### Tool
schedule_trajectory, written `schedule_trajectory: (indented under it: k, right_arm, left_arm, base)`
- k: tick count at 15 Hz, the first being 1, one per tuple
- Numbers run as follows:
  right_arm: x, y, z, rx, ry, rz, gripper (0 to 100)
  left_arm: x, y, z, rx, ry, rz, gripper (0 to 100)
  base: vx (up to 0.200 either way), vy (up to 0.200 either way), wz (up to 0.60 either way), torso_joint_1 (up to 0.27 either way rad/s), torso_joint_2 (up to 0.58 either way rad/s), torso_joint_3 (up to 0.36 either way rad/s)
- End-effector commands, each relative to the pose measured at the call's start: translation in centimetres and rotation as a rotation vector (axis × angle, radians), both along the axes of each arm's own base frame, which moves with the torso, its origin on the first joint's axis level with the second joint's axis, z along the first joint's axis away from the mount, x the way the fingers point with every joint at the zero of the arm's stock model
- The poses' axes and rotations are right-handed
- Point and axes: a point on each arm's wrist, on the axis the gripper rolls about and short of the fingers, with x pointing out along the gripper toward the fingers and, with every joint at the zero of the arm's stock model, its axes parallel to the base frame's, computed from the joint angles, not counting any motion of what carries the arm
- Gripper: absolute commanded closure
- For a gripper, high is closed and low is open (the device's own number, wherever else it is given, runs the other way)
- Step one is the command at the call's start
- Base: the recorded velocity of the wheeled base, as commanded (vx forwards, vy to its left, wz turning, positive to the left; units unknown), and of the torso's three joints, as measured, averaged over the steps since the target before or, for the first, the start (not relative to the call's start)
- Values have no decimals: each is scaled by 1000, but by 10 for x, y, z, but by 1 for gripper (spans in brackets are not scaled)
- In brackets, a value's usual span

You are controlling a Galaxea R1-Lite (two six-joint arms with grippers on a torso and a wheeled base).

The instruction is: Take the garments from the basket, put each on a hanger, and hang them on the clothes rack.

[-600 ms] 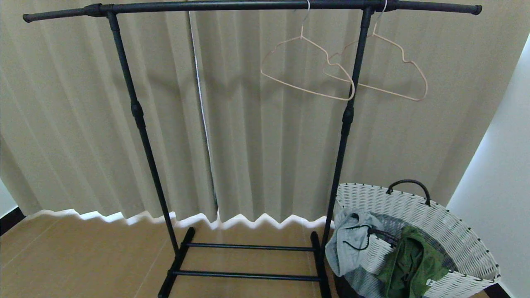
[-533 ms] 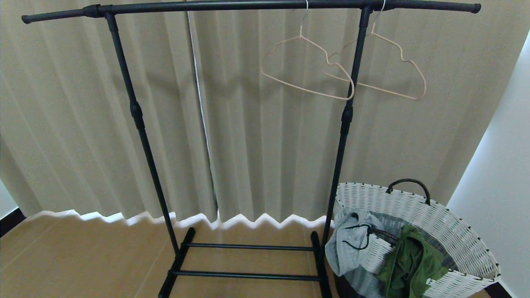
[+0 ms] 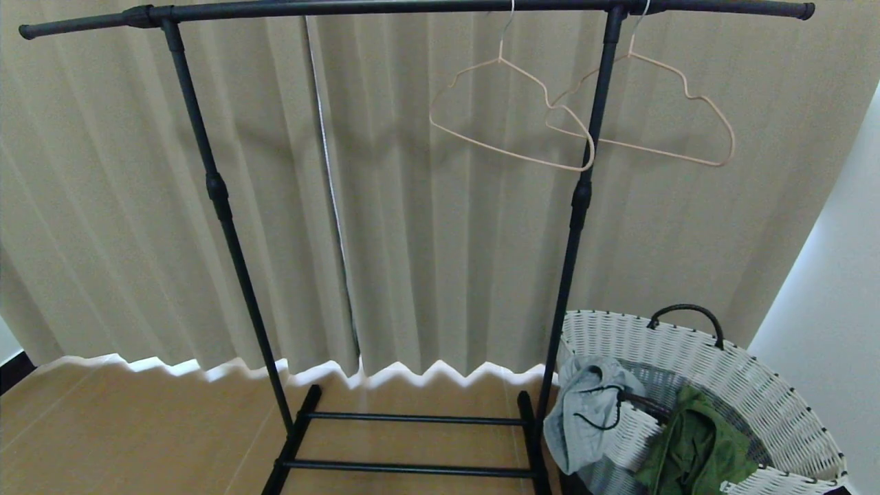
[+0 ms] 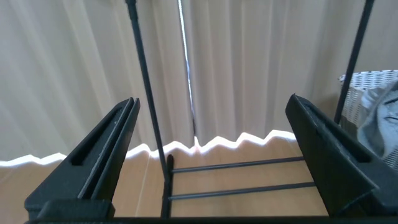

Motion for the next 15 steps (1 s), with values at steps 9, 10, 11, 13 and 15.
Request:
schedule_trajectory:
  k: [9,10,11,13,15]
  right_arm:
    - [0,0,0,-5,0,7,0]
    - [0,0,0,-3,1,6,0]
    - [0,0,0,-8,0,6,0]
    - [0,0,1,-19,-5,10,0]
    - [-6,0,19,-112,-31,22,0]
  left_arm:
    - [0,0,0,4,-1,-5,0]
    - [0,0,0,4,1,-7,0]
    - [0,0,0,4,-1,-5,0]
    - [0,0,0,-1,-1,-6,0]
    - [0,0,0,-2,0,-9,0]
  base:
    - [156,0,0,2,2,2]
    - [0,0,0,0,0,0]
    - [0,0,0,0,0,0]
    - [0,0,0,0,0,0]
    - [0,0,0,0,0,0]
